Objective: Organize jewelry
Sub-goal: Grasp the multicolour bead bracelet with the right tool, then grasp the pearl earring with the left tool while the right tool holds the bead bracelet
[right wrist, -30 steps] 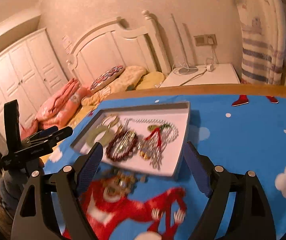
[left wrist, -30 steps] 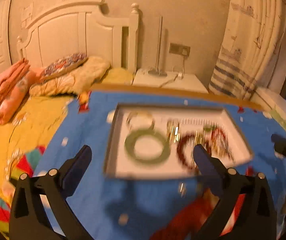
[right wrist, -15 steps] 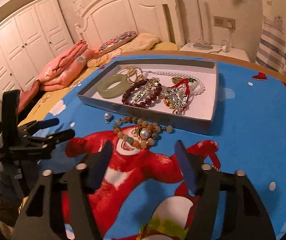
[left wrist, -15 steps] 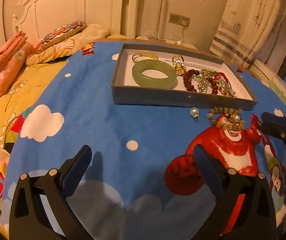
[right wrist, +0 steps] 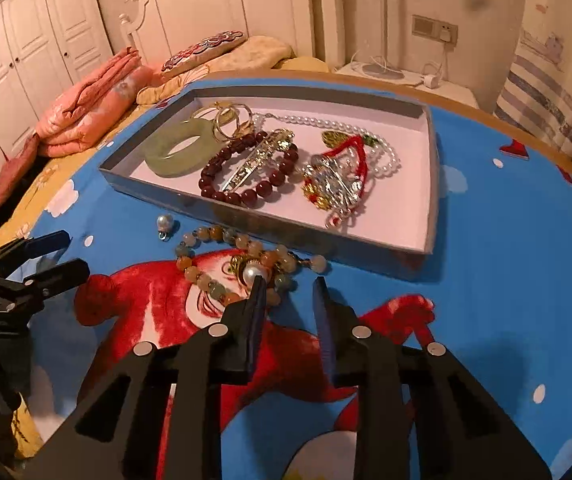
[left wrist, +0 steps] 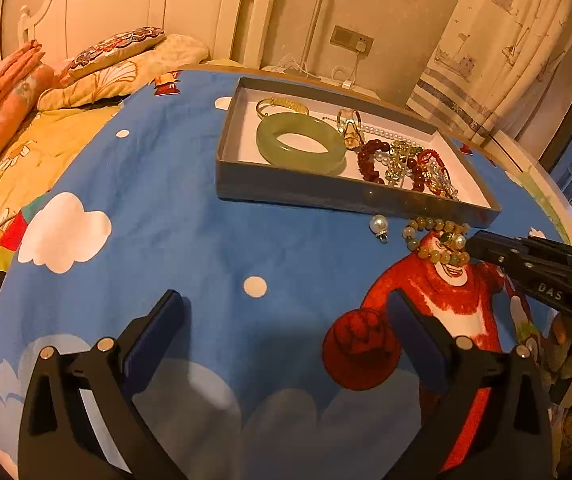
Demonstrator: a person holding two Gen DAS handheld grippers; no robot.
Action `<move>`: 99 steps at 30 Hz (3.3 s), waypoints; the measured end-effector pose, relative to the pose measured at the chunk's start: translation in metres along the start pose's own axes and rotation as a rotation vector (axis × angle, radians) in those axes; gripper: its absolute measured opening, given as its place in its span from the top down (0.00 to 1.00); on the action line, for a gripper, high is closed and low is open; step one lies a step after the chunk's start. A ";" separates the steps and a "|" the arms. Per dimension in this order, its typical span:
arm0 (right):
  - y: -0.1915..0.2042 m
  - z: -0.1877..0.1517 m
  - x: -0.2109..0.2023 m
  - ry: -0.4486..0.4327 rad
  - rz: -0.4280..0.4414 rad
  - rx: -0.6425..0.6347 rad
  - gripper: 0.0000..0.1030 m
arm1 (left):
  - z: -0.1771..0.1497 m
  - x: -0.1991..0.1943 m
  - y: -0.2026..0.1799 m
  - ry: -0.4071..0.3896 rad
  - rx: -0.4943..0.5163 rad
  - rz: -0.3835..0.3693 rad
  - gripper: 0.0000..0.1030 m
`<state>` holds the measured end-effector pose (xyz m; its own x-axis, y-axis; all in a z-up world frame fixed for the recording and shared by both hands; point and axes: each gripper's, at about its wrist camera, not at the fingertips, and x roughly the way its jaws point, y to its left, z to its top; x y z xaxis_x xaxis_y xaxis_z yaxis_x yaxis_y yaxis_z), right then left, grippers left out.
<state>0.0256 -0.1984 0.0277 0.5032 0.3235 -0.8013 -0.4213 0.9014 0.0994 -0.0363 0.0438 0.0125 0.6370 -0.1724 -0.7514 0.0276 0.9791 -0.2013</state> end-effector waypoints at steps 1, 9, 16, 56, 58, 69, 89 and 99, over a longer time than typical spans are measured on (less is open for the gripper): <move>0.003 0.002 0.001 0.004 -0.013 -0.016 0.75 | 0.000 0.000 0.000 -0.001 -0.001 -0.002 0.02; 0.026 0.005 0.014 0.031 -0.049 -0.109 0.80 | 0.000 -0.002 0.005 -0.013 -0.024 -0.031 0.02; 0.027 -0.003 -0.006 -0.065 0.023 -0.091 0.88 | -0.001 -0.004 0.006 -0.016 -0.030 -0.037 0.02; 0.006 -0.063 -0.040 -0.005 0.105 -0.147 0.82 | 0.001 0.014 -0.073 0.047 0.241 0.078 0.02; -0.001 -0.069 -0.044 -0.017 0.111 -0.132 0.82 | 0.005 0.018 -0.085 0.051 0.270 0.054 0.02; -0.031 -0.080 -0.052 -0.033 0.151 0.005 0.83 | 0.026 0.049 -0.117 0.074 0.255 -0.088 0.29; -0.041 -0.081 -0.056 -0.068 0.203 0.073 0.83 | 0.025 0.059 -0.150 0.075 0.429 -0.054 0.76; -0.045 -0.082 -0.060 -0.089 0.207 0.083 0.83 | 0.025 0.033 -0.161 0.029 0.429 -0.116 0.76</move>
<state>-0.0476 -0.2816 0.0232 0.4784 0.5247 -0.7041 -0.4611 0.8325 0.3072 -0.0004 -0.1168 0.0359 0.5895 -0.2806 -0.7575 0.4185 0.9082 -0.0107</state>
